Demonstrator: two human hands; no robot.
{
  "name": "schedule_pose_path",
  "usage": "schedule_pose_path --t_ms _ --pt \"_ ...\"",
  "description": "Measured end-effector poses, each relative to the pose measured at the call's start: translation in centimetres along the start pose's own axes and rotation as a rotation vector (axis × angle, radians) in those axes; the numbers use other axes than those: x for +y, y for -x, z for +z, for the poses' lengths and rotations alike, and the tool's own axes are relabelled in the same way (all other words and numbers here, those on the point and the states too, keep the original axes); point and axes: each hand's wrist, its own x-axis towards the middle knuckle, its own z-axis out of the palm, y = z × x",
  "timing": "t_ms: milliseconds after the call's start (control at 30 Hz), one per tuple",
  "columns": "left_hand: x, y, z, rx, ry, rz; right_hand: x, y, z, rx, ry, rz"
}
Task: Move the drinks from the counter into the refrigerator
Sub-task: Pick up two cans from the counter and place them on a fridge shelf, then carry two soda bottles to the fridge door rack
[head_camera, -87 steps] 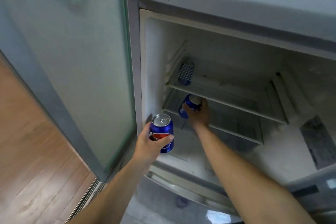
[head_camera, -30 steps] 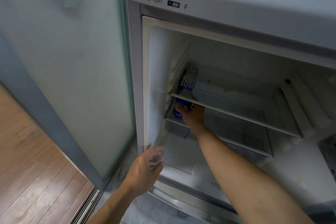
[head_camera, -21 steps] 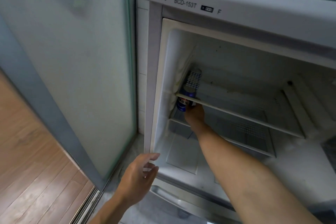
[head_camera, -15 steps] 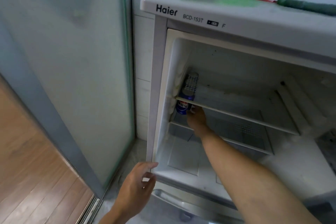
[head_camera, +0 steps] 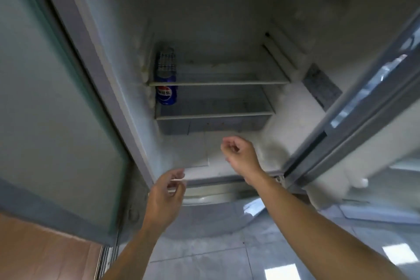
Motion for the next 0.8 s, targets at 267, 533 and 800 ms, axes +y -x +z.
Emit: schedule_pose_path --t_ms 267,533,800 --pt "2.6 3.1 9.2 -0.247 -0.005 0.078 6.8 13.6 -11.2 0.327 -0.182 0.167" --pt "2.0 13.9 18.9 -0.586 0.000 -0.079 17.1 32.2 -21.2 0.664 -0.333 0.500" --pt "-2.3 24.2 22.7 -0.786 -0.167 -0.275 24.1 51.1 -24.2 0.983 -0.489 0.779"
